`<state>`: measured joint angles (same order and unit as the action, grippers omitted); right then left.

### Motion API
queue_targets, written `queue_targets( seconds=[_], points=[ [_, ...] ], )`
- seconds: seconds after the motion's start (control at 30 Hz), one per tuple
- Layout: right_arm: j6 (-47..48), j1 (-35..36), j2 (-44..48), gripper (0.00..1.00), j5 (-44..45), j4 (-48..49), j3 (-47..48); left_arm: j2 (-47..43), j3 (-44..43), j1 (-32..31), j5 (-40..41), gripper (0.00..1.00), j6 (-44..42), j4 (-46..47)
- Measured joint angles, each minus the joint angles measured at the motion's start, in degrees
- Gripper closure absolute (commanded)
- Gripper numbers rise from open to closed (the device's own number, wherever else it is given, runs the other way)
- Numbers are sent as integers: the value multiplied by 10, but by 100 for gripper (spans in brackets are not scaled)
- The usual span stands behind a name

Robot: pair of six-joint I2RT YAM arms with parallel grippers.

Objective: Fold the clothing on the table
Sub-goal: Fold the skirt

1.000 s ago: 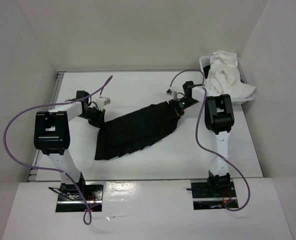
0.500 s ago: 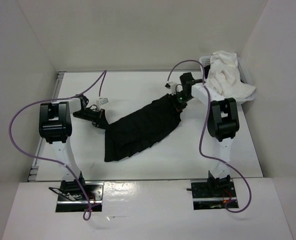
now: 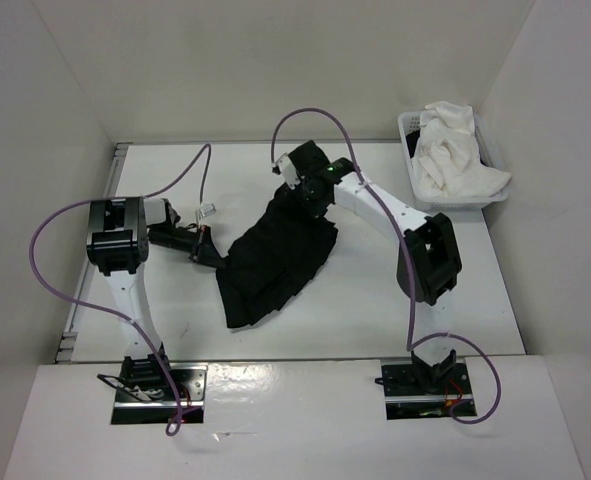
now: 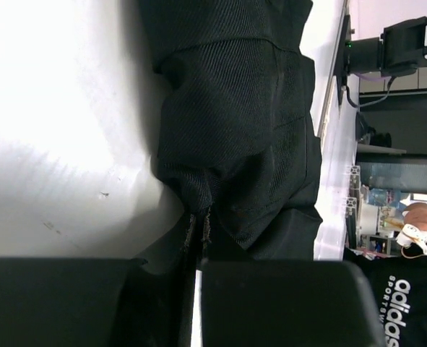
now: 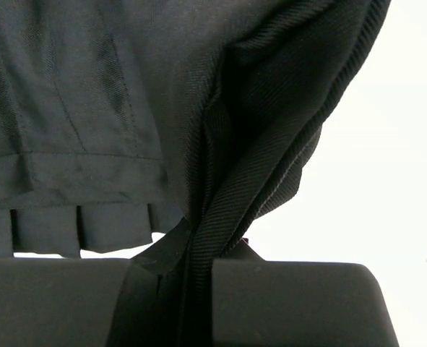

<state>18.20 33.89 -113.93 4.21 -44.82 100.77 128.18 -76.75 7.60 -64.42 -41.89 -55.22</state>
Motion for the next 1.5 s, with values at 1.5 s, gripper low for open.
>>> queue_targets(
  seconds=[1.5],
  points=[
    [-66, 279, -174, 100, 105, -195, 330, -30, 40, 75, 18, 100, 59, 41]
  ],
)
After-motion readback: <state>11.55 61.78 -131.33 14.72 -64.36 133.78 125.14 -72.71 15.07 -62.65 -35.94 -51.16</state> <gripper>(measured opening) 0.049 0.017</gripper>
